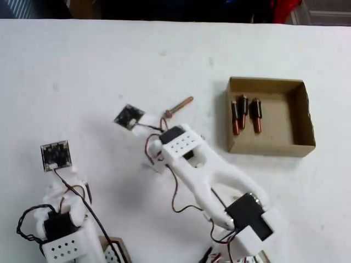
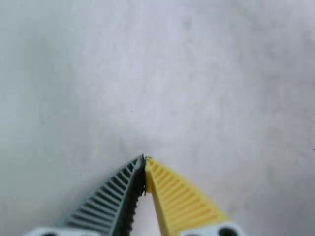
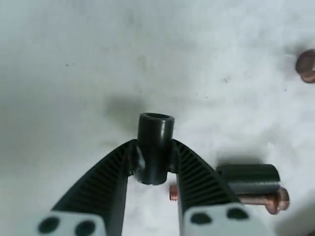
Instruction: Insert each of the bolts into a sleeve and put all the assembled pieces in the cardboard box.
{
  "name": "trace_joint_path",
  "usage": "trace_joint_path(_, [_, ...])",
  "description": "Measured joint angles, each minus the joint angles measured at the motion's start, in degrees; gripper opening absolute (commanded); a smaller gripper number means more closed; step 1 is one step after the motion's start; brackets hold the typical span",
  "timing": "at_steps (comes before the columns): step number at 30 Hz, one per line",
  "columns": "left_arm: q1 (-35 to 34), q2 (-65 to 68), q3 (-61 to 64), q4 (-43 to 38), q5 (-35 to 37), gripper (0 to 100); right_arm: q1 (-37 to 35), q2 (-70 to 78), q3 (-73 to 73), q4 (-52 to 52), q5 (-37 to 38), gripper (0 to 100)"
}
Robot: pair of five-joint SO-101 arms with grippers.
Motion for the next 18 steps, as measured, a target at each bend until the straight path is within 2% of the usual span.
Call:
trace_joint_path(3, [0.0, 0.0, 0.0, 0.0, 0.0, 2, 0.5, 0.0, 0.7, 0.0, 0.0, 12.8])
trace_joint_path(18, [0.0, 0.0, 0.0, 0.0, 0.0, 2, -0.5, 0.4, -0.3, 0.0, 0.0, 11.3])
